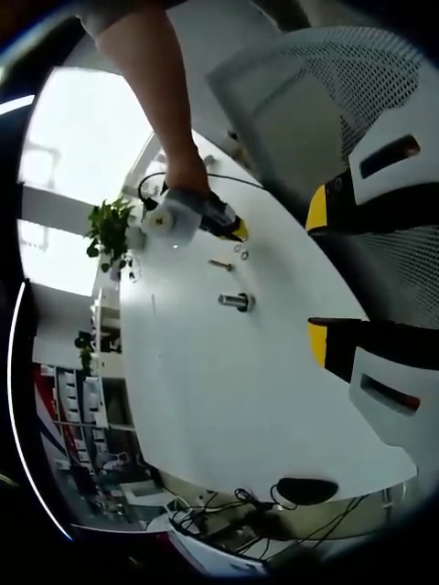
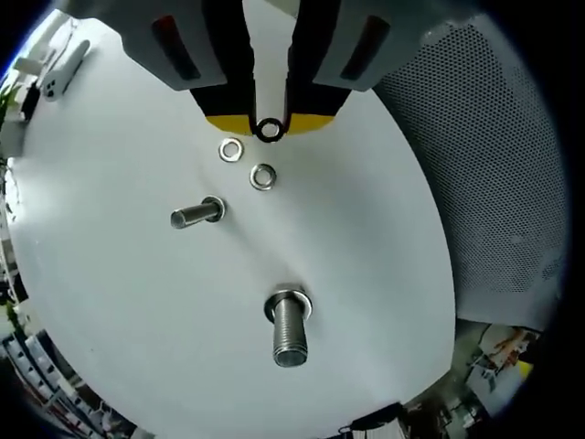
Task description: Place the washer onto the threaded stud by aligning its center hole with the stud, sliding it down to the base, and recovering from edge contact or off-axis alignment until the washer reaches the visible bottom stop.
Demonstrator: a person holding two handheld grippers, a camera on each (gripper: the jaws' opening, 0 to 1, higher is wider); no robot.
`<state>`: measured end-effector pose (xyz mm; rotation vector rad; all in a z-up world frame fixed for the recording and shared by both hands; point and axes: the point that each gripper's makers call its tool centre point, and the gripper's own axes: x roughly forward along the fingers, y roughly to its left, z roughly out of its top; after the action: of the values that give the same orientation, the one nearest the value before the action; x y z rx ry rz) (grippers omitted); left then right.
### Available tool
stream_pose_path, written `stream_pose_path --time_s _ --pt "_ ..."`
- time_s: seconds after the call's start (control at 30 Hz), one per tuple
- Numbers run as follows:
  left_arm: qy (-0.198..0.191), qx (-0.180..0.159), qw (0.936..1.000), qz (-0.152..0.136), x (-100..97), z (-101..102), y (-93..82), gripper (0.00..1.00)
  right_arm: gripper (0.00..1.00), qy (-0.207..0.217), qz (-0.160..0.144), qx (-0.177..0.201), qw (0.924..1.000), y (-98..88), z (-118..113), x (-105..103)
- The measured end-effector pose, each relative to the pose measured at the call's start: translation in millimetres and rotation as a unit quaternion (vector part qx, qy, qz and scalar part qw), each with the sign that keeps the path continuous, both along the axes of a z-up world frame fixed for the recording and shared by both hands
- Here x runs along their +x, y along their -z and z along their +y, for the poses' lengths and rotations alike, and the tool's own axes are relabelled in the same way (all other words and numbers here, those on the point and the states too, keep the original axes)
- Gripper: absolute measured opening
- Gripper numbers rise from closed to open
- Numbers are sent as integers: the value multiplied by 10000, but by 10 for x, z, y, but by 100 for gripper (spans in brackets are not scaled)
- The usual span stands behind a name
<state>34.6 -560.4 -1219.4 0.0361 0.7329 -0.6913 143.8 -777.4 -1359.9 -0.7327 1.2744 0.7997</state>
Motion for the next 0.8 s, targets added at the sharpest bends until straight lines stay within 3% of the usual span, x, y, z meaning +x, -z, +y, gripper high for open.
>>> stream_pose_path --time_s 0.8 --pt "17 12 10000 -27 -4 -2 -11 34 13 37 -414 116 9991 -496 11 340"
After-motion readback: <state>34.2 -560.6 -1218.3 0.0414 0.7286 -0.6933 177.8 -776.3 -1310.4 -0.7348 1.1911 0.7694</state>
